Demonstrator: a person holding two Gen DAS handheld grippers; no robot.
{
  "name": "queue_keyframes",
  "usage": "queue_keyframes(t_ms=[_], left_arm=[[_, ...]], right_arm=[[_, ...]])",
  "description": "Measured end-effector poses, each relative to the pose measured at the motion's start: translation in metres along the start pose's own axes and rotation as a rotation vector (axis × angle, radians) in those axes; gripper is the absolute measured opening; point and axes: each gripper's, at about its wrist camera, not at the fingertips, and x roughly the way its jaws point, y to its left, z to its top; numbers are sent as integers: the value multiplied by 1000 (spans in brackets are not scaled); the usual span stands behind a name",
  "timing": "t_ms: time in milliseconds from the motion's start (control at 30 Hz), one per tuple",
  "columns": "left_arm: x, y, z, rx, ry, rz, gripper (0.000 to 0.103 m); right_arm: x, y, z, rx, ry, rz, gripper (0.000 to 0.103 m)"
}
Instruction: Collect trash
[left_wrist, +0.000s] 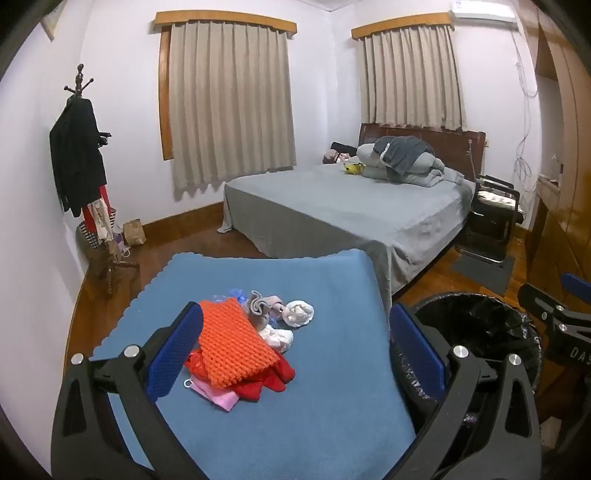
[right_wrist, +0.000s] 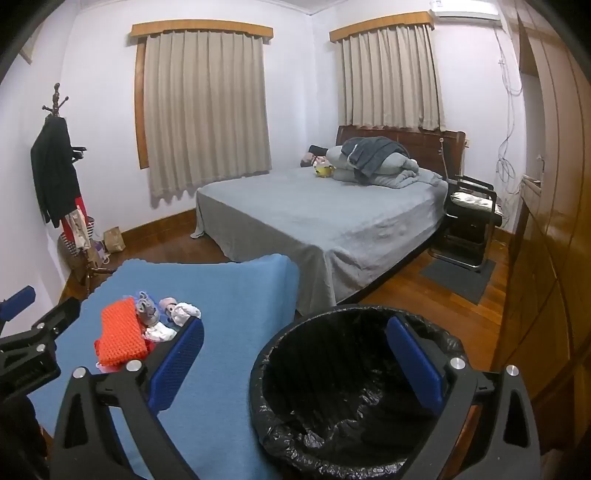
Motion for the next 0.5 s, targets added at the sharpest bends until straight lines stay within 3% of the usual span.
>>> queue_keyframes(t_ms=[500], left_arm=[[0,1,0,-14,-10,-3,98]], right_arm=[[0,1,0,-6,-1,-6,97]])
